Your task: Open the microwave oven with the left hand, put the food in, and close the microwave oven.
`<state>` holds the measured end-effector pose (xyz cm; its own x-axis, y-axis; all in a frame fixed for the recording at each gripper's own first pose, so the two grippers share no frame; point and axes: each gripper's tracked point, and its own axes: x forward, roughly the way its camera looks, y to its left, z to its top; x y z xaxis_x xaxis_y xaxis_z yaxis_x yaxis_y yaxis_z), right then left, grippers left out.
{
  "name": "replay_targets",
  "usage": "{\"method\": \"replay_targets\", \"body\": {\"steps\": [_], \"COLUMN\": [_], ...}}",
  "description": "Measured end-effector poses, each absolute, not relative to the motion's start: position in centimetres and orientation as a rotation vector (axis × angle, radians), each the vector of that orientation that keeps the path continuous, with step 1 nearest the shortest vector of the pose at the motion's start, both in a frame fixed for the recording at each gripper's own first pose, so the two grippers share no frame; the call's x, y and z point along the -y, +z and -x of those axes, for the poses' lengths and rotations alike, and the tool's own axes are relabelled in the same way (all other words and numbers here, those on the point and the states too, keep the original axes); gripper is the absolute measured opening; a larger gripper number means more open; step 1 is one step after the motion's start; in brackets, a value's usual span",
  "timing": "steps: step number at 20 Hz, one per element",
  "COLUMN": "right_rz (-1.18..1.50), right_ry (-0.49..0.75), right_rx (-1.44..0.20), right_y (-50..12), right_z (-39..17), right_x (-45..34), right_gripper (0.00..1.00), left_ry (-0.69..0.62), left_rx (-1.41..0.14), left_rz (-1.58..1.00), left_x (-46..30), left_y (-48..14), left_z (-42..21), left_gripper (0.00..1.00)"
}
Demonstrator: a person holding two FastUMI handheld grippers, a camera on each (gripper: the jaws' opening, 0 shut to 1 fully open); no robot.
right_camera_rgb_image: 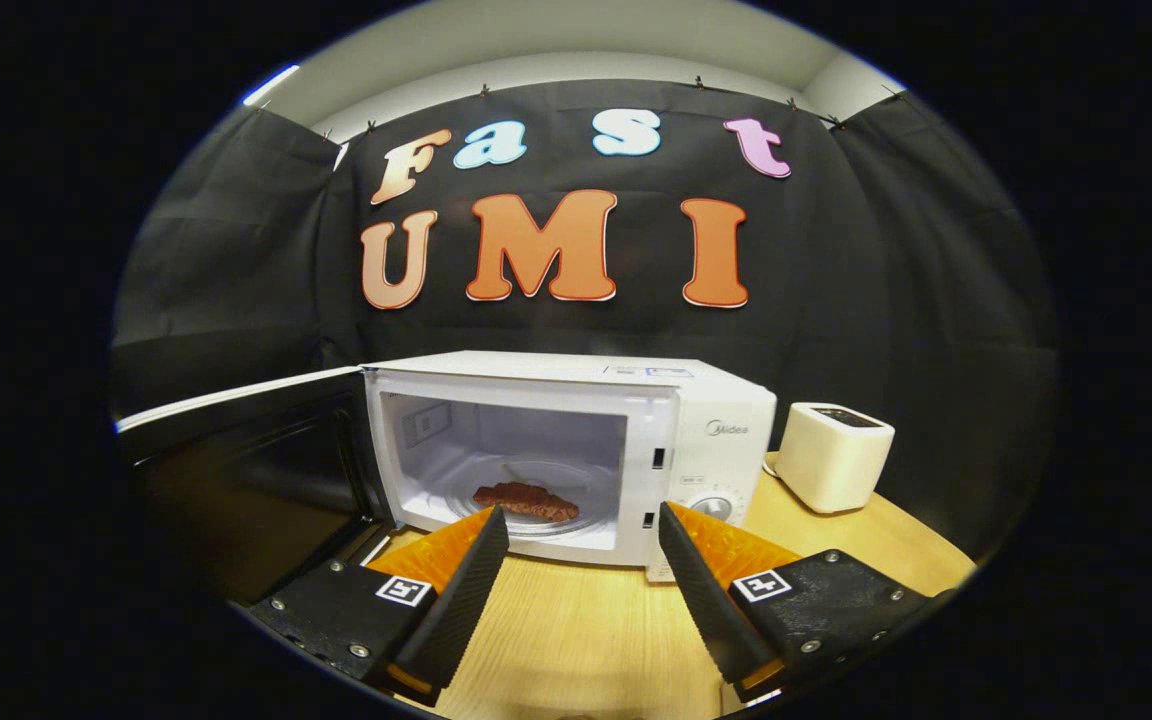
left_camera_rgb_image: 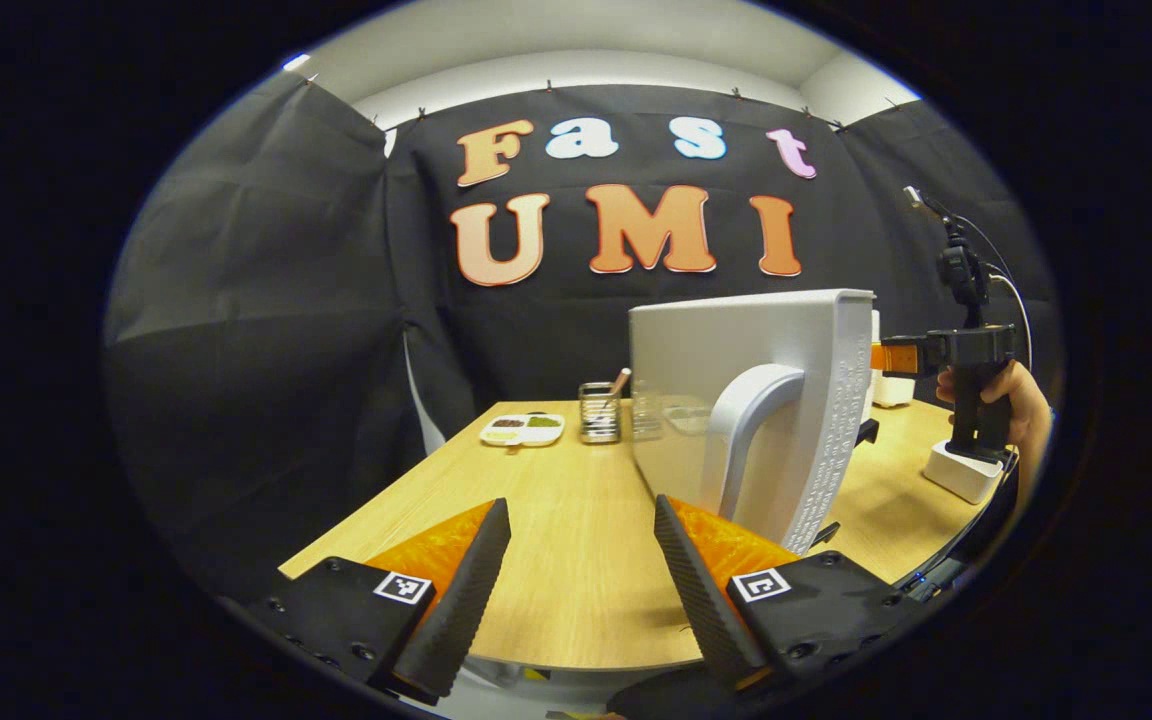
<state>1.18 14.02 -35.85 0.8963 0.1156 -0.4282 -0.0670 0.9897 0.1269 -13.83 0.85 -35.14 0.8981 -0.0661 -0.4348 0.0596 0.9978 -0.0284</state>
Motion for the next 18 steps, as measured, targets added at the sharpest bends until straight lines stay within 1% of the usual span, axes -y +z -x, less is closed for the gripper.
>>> {"method": "replay_targets", "body": {"steps": [2,3,4,5,6,7,13,14,15,16,18], "right_rz": [-0.114,-0.117,-0.119,-0.118,-0.121,-0.126,-0.146,-0.148,-0.151,-0.154,-0.159], "right_ry": [0.091,0.085,0.074,0.069,0.062,0.056,0.023,0.022,0.022,0.023,0.021], "right_rx": [-0.437,-0.43,-0.432,-0.444,-0.448,-0.444,-0.393,-0.385,-0.381,-0.377,-0.376], "right_y": [-35.3,-35.2,-35.4,-35.5,-35.4,-34.9,-32.3,-32.0,-31.7,-31.6,-31.4], "right_z": [-0.4,-0.1,0.1,0.6,1.0,1.3,1.9,2.1,2.2,2.4,2.6], "right_x": [-11.9,-10.8,-9.6,-8.6,-7.7,-6.7,-1.6,-1.0,-0.4,0.0,1.0], "right_gripper": [0.94,0.94,0.94,0.94,0.94,0.94,0.94,0.99,0.94,0.94,0.94], "left_ry": [-0.124,-0.154,-0.181,-0.207,-0.231,-0.252,-0.364,-0.38,-0.393,-0.398,-0.411], "left_rx": [-0.445,-0.44,-0.435,-0.426,-0.424,-0.424,-0.411,-0.413,-0.411,-0.402,-0.41], "left_rz": [0.012,0.016,0.019,0.02,0.02,0.022,0.035,0.032,0.027,0.021,0.023], "left_x": [2.3,3.8,5.4,6.9,8.5,9.9,17.5,18.9,20.0,20.8,22.8], "left_y": [-35.1,-35.0,-35.0,-35.0,-35.2,-35.3,-34.8,-35.1,-35.1,-34.9,-35.5], "left_z": [13.3,13.1,12.8,12.6,12.5,12.2,10.5,10.1,9.8,9.3,8.4], "left_gripper": [0.93,0.97,0.89,0.93,0.93,0.89,0.89,0.89,0.89,0.89,0.8]}}
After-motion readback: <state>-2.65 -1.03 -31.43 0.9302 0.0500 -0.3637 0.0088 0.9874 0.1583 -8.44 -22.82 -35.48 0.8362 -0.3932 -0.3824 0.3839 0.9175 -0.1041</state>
